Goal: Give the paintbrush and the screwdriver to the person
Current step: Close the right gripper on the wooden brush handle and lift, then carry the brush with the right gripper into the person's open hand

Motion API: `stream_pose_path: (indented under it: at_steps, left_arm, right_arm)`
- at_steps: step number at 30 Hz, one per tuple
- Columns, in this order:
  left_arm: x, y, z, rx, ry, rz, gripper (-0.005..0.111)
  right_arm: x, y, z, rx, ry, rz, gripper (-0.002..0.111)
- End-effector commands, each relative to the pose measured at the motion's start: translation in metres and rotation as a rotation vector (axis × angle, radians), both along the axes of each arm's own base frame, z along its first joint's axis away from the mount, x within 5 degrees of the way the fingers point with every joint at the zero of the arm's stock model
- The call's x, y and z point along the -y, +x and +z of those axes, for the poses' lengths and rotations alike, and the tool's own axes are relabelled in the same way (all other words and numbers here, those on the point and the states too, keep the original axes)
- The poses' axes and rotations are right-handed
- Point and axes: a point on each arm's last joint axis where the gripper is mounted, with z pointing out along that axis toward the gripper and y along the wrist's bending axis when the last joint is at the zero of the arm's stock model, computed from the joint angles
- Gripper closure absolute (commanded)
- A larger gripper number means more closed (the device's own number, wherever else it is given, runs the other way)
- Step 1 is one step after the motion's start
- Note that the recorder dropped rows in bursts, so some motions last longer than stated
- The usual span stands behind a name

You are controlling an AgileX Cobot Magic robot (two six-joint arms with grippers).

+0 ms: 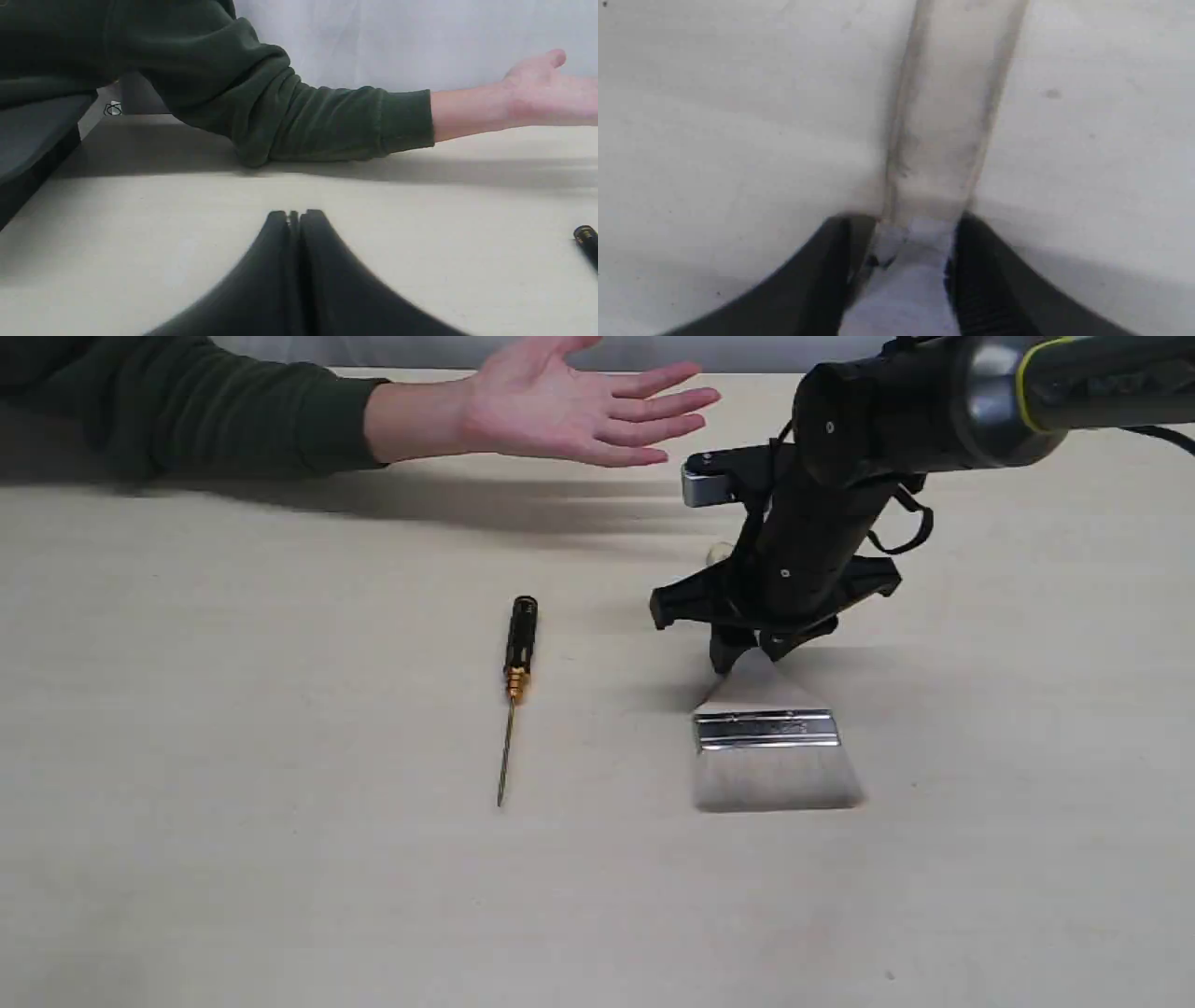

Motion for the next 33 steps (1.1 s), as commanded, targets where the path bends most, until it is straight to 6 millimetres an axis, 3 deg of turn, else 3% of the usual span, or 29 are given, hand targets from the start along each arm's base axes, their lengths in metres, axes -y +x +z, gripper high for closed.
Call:
stream_pose_path:
  at_steps: [1, 6, 14, 19, 33]
  left_arm:
    - [0.001, 0.000, 0.000, 0.008, -0.006, -0.007, 0.107]
    - [0.001, 0.000, 0.000, 0.008, -0.006, -0.007, 0.107]
    - [0.001, 0.000, 0.000, 0.008, -0.006, -0.007, 0.107]
    - [0.000, 0.000, 0.001, 0.013, -0.004, -0.007, 0.107]
    - [0.000, 0.000, 0.000, 0.012, -0.004, -0.007, 0.107]
  right_arm:
    - [0.005, -0.005, -0.018, -0.060, -0.056, 0.027, 0.087]
    - [0.013, -0.006, -0.018, -0.076, -0.149, 0.086, 0.104]
    - [0.013, -0.005, -0.005, -0.028, -0.139, 0.078, 0.104]
    - [0.015, -0.010, 0.020, 0.048, -0.111, 0.077, 0.104]
    - [0.031, -0.057, 0.091, 0.250, -0.024, 0.053, 0.104]
